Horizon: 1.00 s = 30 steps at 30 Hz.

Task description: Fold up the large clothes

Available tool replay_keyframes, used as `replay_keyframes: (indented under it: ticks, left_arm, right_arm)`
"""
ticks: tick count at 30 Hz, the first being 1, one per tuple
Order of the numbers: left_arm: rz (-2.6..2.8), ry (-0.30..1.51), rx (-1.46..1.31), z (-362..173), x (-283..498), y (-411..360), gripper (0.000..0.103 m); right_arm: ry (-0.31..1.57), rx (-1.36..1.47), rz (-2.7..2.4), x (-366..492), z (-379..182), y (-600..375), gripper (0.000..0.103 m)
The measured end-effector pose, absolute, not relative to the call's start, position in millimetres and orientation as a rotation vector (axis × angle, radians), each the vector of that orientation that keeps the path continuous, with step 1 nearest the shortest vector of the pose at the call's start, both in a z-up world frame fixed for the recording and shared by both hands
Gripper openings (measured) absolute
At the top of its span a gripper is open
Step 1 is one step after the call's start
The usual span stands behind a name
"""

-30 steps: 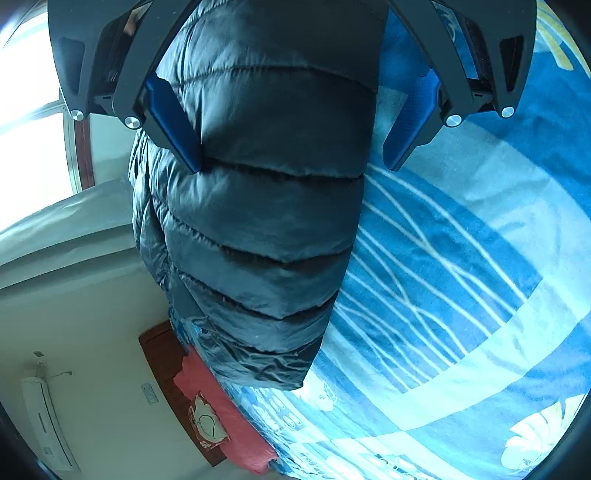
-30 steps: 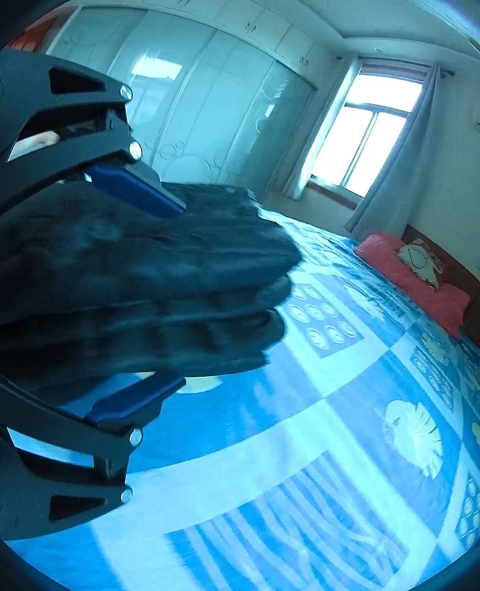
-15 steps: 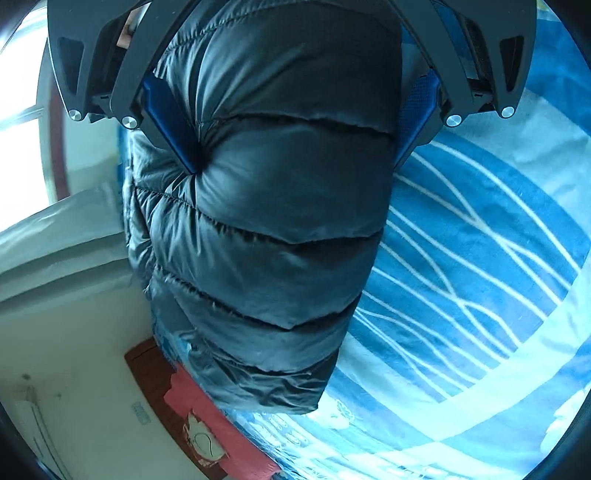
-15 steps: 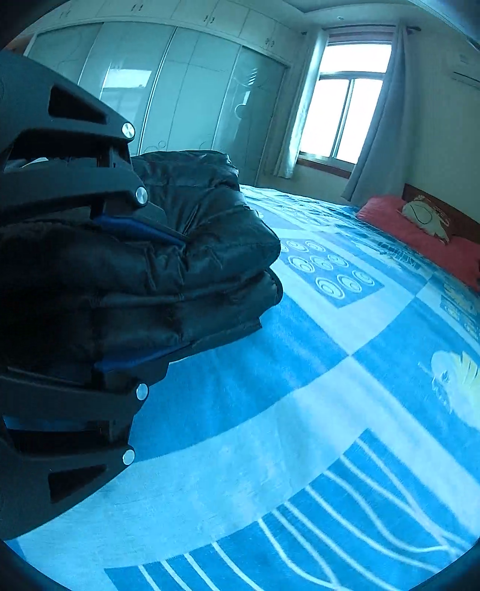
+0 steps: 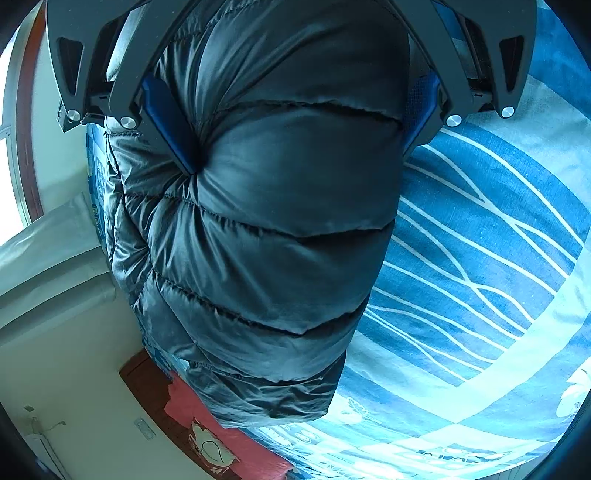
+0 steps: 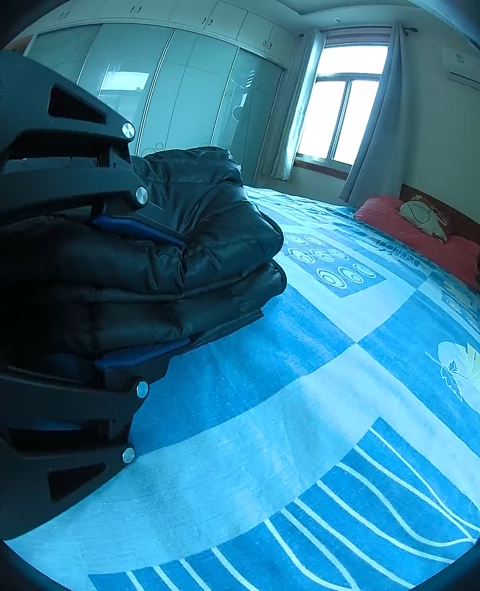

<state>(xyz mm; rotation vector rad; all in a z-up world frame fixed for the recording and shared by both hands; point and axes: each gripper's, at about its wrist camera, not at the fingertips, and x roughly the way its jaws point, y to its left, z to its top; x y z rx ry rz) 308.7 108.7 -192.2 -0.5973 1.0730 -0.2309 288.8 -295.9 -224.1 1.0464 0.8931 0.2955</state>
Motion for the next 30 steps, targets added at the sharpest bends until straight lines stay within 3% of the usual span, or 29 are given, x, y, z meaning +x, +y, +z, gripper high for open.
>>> replay_keyframes:
  ticks: [6,14,30]
  left_arm:
    - [-0.241,1.063,-0.605,-195.1,306.7,111.0,0.099]
    - [-0.302,1.075,-0.689,-195.1,305.4,128.1,0.099]
    - [-0.229,1.050,-0.701,-176.6,253.7,148.2,0.098]
  right_arm:
    - [0.887,1.050,0.299,286.8,-221.0,-294.1,0.047]
    - [0.879,1.088,0.287,276.7,-205.2,-300.9,0.062]
    - [0.858,0.915,0.180,206.4,-164.3,-294.7,0.064]
